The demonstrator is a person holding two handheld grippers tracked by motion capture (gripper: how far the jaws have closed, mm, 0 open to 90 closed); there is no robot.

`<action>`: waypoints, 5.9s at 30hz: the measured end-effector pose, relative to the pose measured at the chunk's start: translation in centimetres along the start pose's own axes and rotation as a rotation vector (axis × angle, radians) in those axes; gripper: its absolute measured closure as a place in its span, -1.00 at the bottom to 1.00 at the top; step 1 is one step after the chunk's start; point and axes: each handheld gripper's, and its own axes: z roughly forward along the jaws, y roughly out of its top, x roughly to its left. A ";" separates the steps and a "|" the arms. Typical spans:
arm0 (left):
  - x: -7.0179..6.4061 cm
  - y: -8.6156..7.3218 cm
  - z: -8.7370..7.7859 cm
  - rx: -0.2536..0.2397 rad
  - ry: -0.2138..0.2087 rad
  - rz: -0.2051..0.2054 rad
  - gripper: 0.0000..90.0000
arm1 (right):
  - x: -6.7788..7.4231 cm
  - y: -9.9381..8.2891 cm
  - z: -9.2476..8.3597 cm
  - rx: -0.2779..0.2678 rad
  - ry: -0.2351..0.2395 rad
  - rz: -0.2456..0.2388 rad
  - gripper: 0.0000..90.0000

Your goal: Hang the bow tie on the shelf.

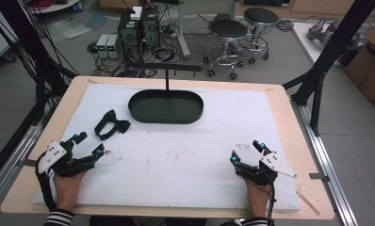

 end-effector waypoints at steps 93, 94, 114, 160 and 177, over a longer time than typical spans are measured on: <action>7.2 9.0 11.5 0.730 -0.025 0.092 -0.65 | 0.0 -0.1 -0.3 -0.024 0.000 0.011 -0.79; 7.2 9.1 11.8 0.741 -0.028 0.099 -0.65 | -0.1 -0.1 -0.3 -0.027 -0.002 0.007 -0.79; 8.3 6.8 14.3 0.875 -0.028 0.079 -0.55 | -0.1 -0.1 -0.3 -0.029 -0.003 0.011 -0.79; 8.5 4.3 15.6 0.996 -0.036 0.041 0.58 | -0.1 -0.1 -0.3 -0.027 -0.002 0.025 -0.79; 8.8 5.0 15.2 0.965 -0.005 -0.051 0.96 | -0.1 -0.1 -0.3 -0.027 -0.002 0.028 -0.79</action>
